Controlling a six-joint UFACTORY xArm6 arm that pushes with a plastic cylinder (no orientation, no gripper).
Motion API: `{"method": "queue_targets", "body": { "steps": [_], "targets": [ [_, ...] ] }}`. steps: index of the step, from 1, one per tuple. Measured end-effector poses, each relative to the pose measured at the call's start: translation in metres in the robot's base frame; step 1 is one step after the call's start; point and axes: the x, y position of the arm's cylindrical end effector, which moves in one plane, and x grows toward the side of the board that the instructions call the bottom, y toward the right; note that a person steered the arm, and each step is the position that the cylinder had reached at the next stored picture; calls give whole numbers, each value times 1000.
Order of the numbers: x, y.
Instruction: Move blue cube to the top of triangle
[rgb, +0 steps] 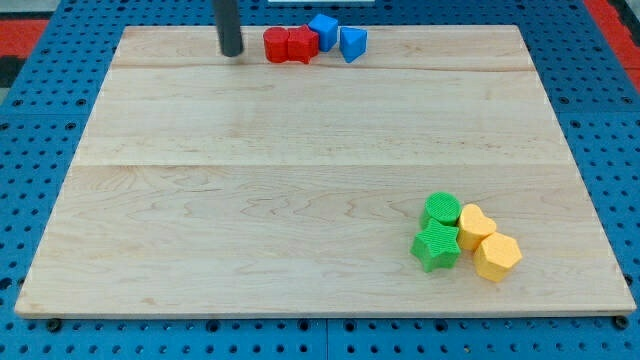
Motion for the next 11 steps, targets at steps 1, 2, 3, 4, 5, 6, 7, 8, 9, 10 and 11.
{"method": "queue_targets", "body": {
  "steps": [1, 2, 3, 4, 5, 6, 7, 8, 9, 10, 11],
  "targets": [
    [-33, 14],
    [-33, 46],
    [-33, 66],
    [-31, 99],
    [-33, 152],
    [-33, 173],
    [-19, 174],
    [8, 175],
    [16, 176],
    [61, 158],
    [91, 201]
  ]
}}
